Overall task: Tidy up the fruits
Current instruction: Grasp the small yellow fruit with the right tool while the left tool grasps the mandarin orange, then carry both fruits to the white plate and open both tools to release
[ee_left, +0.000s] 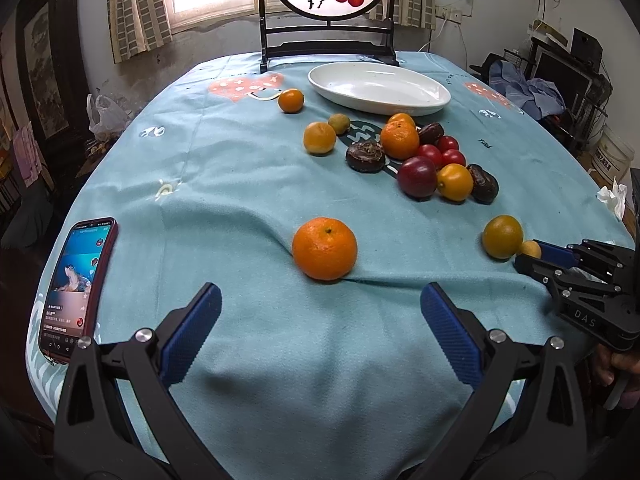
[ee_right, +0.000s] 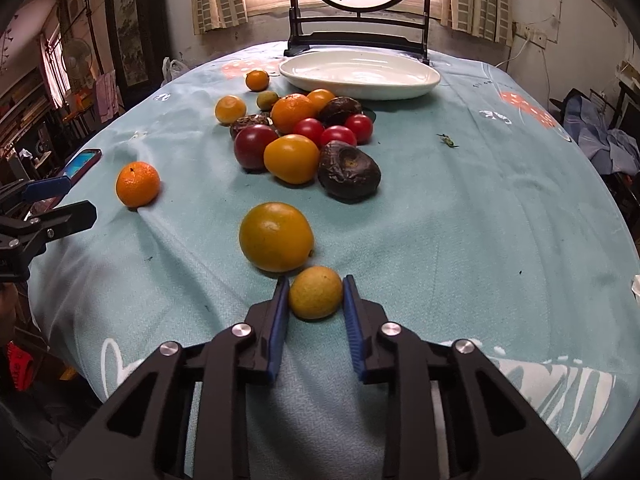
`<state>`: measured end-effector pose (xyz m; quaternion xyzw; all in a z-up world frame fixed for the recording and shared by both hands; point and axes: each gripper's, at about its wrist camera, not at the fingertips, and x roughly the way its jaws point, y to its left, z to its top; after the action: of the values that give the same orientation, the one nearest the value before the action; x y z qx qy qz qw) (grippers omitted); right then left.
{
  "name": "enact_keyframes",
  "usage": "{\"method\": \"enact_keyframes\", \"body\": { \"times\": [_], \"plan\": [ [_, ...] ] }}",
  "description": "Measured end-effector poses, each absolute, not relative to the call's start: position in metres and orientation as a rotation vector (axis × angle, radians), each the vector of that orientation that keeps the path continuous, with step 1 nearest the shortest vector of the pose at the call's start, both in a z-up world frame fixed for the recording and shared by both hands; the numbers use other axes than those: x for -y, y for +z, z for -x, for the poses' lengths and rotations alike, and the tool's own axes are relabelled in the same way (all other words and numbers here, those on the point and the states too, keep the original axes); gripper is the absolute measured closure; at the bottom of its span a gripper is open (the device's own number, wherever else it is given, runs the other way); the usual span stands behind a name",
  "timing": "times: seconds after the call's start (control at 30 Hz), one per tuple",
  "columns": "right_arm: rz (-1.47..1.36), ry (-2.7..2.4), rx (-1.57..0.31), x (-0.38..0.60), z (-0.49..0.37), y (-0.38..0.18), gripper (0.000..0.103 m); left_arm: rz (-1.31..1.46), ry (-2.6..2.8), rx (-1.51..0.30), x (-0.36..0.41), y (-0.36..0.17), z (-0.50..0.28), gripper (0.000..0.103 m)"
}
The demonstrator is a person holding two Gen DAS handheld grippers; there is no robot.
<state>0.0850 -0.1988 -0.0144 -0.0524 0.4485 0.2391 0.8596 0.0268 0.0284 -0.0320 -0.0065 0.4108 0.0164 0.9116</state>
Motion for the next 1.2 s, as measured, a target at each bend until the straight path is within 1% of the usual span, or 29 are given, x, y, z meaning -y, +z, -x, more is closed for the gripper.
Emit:
{"method": "enact_keyframes", "body": {
  "times": [0.17, 0.23, 0.33, 0.37, 0.4, 0.67, 0.73, 0.8, 0.83, 0.9, 1.07, 1.2],
  "plan": [
    [0.075, 0.502, -0.904, 0.209, -0.082, -0.001, 0.076, 0.004, 0.008, -0.842, -0.032, -0.034, -0.037, 0.003],
    [0.072, 0.500, -0.896, 0.210, -0.080, 0.002, 0.076, 0.004, 0.005, -0.836, -0.034, -0.033, -0.047, 0.007],
    [0.062, 0.500, -0.897, 0.212, -0.079, 0.003, 0.076, 0.023, -0.013, -0.849, -0.038, -0.035, -0.064, 0.022],
    [0.060, 0.499, -0.898, 0.213, -0.079, 0.003, 0.076, 0.029, -0.017, -0.862, -0.038, -0.037, -0.069, 0.030],
    [0.057, 0.498, -0.899, 0.213, -0.080, 0.003, 0.076, 0.034, -0.018, -0.879, -0.039, -0.040, -0.073, 0.032],
    [0.039, 0.505, -0.916, 0.214, -0.087, -0.001, 0.076, 0.017, -0.016, -0.925, -0.034, -0.056, -0.080, 0.033],
    [0.035, 0.510, -0.921, 0.214, -0.088, -0.002, 0.076, 0.008, -0.019, -0.940, -0.032, -0.061, -0.081, 0.039],
    [0.030, 0.508, -0.923, 0.214, -0.090, -0.002, 0.076, 0.014, -0.032, -0.960, -0.031, -0.066, -0.081, 0.051],
    [0.027, 0.509, -0.924, 0.215, -0.091, -0.002, 0.076, 0.009, -0.026, -0.957, -0.031, -0.067, -0.081, 0.052],
    [0.023, 0.510, -0.923, 0.215, -0.093, -0.001, 0.076, 0.002, -0.021, -0.953, -0.031, -0.067, -0.081, 0.058],
    [0.003, 0.541, -0.915, 0.214, -0.107, 0.008, 0.076, 0.041, -0.036, -0.960, -0.035, -0.061, -0.086, 0.060],
    [-0.008, 0.556, -0.851, 0.212, -0.138, 0.032, 0.076, 0.084, -0.078, -0.908, -0.039, -0.032, -0.108, 0.060]
  ]
}}
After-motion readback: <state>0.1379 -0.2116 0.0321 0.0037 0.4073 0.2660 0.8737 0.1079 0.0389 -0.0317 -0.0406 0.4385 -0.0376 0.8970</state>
